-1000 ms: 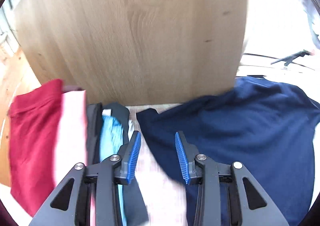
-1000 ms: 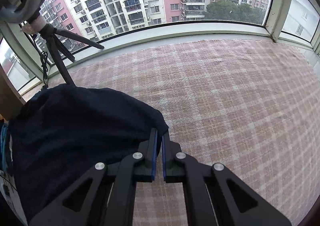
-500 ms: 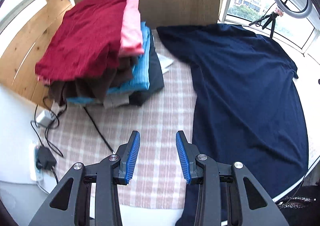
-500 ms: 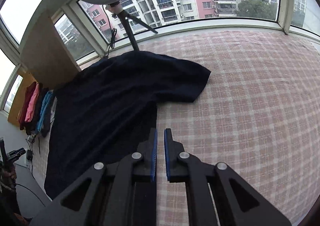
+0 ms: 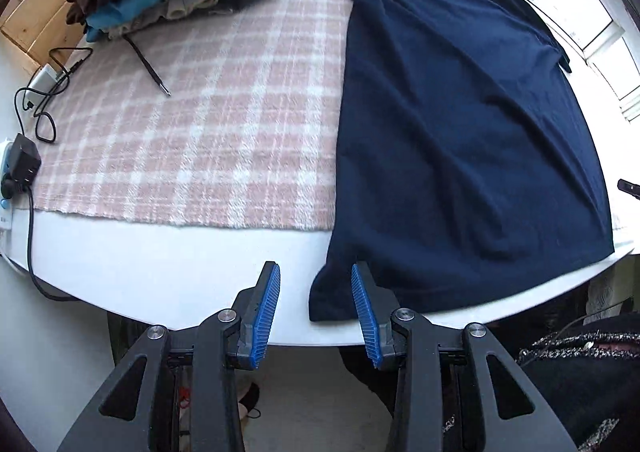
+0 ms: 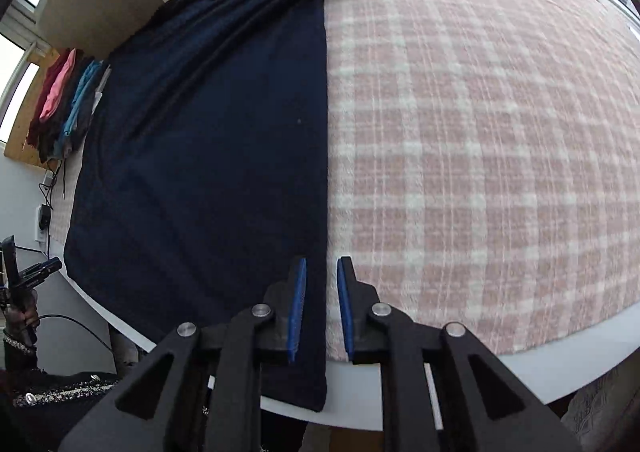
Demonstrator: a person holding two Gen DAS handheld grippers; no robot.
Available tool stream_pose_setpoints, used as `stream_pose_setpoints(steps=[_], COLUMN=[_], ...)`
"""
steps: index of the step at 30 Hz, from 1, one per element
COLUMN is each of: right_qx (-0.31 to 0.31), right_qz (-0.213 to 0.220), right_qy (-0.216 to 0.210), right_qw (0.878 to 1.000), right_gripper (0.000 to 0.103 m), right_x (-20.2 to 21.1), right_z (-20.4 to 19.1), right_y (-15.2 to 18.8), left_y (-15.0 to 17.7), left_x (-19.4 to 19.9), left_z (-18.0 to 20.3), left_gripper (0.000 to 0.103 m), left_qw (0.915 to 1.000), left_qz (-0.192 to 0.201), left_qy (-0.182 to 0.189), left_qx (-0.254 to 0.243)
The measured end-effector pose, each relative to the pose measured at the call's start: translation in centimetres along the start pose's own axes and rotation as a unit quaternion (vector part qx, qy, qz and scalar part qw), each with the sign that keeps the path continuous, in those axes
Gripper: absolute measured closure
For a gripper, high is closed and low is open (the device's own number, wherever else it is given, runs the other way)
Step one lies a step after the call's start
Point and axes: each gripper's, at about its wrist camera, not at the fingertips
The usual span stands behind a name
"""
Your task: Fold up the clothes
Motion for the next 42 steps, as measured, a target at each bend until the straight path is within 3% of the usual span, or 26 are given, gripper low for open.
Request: stream_pose_setpoints(steps=[5, 7, 9, 12, 21, 23, 24, 27, 30, 33, 37, 42], right_qx=[-0.040, -0.047, -0.044, -0.040, 0.016, 0.034, 0.032, 0.015, -0.066, -0.113, -0.097, -0.089], right_qz=[-0.008, -0.005, -0.002, 0.003, 0.005, 0.000, 0.002, 0.059, 0.117, 0.075, 0.028, -0.026], right_qy=[0.001, -0.001, -0.002, -0.002, 0.004, 0.008, 0.000, -0.048, -0.084, -0.058, -0.015, -0.007], right_qw=[0.999, 0.999, 0.999, 0.999, 1.000, 0.999, 0.999, 0.997, 0.987, 0.989, 0.995, 0.996], right_gripper=[0.087, 0.087, 0.086, 0.079, 0.078, 0.101, 0.100, 0.100, 0.101, 0.101, 0.101, 0.100], right_x=[-0.3, -0.1, 0.1, 0.2, -1.6, -1.8, -1.4, 3.5, 8.2, 5.9, 2.9, 2.0], right_z=[1.6, 1.7, 1.5, 1.2, -1.6, -2.7, -3.2, -3.8, -0.6, 1.5, 1.3, 1.6], right_y=[3.3, 4.1, 4.9, 6.1, 7.9, 7.6, 7.3, 6.6, 7.2, 8.3, 8.0, 6.5], left_y=[0.6, 0.9, 1.2, 1.5, 1.1, 0.7, 0.3, 0.0, 0.8, 1.6, 2.3, 2.4], left_x=[-1.2, -1.7, -2.1, -2.0, 2.3, 2.1, 2.3, 4.5, 6.0, 3.6, 0.6, -0.6], left_z=[0.5, 1.3, 1.9, 2.3, 2.1, 2.3, 2.4, 1.8, 1.4, 1.3, 1.7, 1.8], left_gripper=[0.068, 0.074, 0.100, 0.100, 0.100, 0.100, 0.100, 0.100, 0.100, 0.100, 0.100, 0.100], left_qw=[0.9993, 0.9983, 0.9970, 0.9958, 0.9943, 0.9945, 0.9949, 0.9956, 0.9959, 0.9946, 0.9945, 0.9937], left_qz=[-0.013, -0.021, -0.031, -0.044, -0.027, -0.031, -0.032, -0.010, -0.006, -0.038, -0.061, -0.074], left_qy=[0.032, 0.043, 0.054, 0.063, 0.091, 0.086, 0.082, 0.081, 0.079, 0.088, 0.077, 0.078], left_qx=[-0.016, -0.033, -0.046, -0.049, -0.050, -0.050, -0.049, -0.045, -0.044, -0.040, -0.035, -0.033])
Point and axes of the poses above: each gripper's, at about its wrist camera, not at the fingertips, and x roughly against the way its jaws point, z to its right, y to its underside
